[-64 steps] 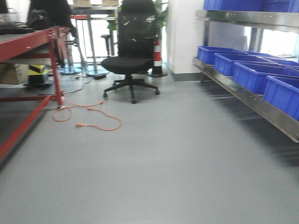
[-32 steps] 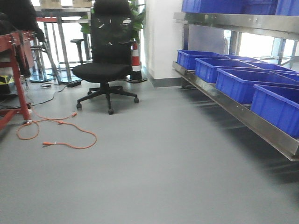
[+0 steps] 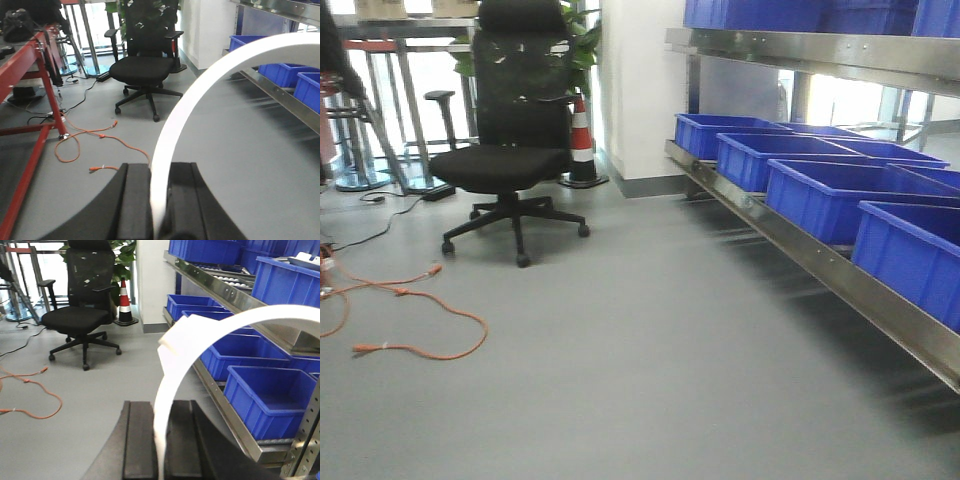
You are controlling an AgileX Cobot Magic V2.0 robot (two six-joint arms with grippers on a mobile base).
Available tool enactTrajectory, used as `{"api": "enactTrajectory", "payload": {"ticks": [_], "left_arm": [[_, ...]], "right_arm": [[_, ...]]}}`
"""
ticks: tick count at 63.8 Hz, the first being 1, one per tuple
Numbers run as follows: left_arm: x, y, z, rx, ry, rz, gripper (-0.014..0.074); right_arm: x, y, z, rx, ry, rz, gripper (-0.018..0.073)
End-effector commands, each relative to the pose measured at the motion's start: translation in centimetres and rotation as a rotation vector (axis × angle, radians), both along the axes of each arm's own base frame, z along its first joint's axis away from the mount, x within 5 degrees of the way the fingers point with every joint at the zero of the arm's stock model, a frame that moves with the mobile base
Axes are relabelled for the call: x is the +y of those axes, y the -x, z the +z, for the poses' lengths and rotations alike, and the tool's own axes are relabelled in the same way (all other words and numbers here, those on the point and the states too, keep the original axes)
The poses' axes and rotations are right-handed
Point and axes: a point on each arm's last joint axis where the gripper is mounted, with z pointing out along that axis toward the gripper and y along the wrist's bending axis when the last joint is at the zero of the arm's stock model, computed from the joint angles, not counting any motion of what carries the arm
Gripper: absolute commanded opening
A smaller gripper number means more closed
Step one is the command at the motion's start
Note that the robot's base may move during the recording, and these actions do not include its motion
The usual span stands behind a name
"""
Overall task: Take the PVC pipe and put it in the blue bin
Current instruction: 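Drive the base toward the shelf rack of blue bins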
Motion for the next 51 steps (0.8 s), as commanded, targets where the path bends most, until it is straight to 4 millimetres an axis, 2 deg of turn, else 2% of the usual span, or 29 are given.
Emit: {"api": "enactTrajectory", "payload": {"ticks": [1,51], "left_arm": [[-0.02,0.07,0.21,-0.026,0.002,-0.001,-0.0111],[-0.02,0.07,0.21,-0.026,0.002,-0.001,-0.0111]], "right_arm": [[-0.05,0.08,0.20,-0.025,0.010,-0.006,-0.0169],[-0.05,0.08,0.20,-0.025,0.010,-0.006,-0.0169]]}}
